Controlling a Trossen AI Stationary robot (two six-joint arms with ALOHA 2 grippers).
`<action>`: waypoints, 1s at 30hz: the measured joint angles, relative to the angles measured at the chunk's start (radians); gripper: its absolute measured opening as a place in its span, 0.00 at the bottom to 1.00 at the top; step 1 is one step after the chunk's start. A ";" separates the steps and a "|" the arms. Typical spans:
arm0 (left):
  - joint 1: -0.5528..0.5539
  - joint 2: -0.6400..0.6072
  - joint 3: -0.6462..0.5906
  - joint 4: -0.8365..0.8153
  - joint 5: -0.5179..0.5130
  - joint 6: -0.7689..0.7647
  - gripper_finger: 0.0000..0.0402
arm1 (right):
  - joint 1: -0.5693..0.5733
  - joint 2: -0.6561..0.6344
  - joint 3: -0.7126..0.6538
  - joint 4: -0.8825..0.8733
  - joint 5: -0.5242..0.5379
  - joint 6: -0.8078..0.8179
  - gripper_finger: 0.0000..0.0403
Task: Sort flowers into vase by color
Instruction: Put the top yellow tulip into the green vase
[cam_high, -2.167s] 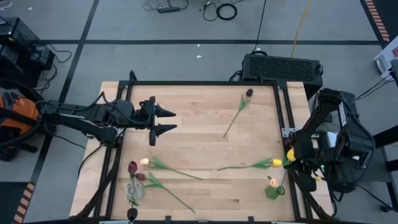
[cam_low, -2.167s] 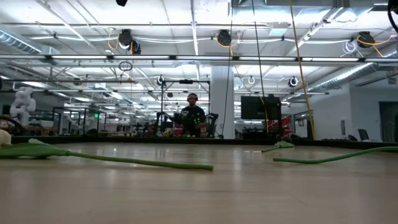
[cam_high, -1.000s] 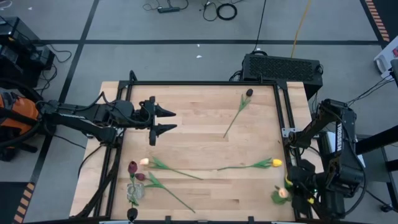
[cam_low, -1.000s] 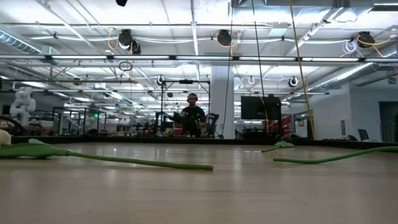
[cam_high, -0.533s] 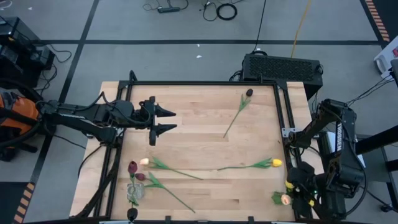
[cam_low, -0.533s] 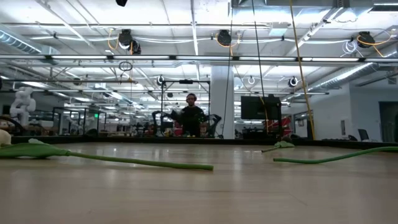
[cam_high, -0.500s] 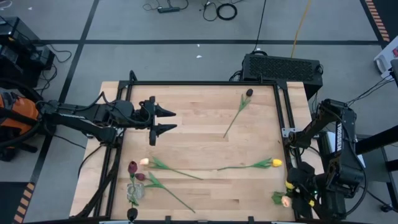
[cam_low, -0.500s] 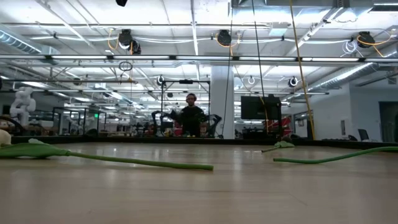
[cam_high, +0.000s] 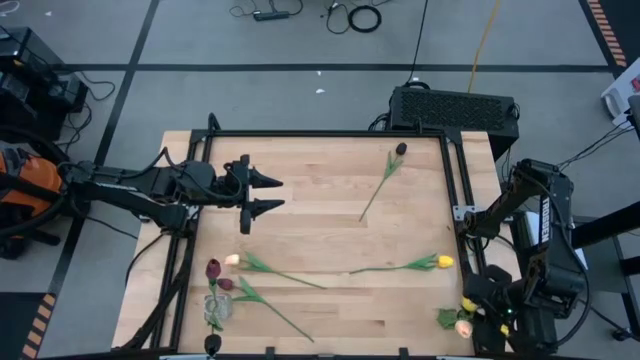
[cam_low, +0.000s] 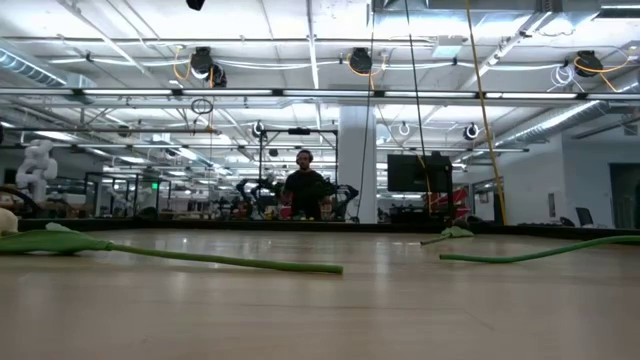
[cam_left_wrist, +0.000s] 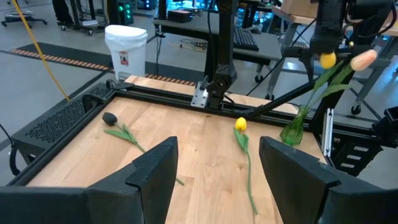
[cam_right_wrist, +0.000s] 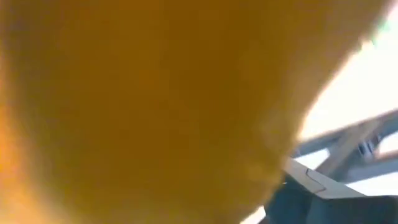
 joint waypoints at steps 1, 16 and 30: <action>0.000 0.000 0.000 0.000 0.000 0.000 0.58 | 0.000 0.000 0.000 -0.007 -0.032 0.002 0.45; 0.000 0.000 0.000 0.000 0.000 0.000 0.58 | 0.000 -0.056 0.001 -0.004 0.057 0.030 0.49; 0.000 0.000 0.000 0.000 0.000 0.000 0.58 | 0.001 -0.180 0.001 0.065 0.044 0.053 0.49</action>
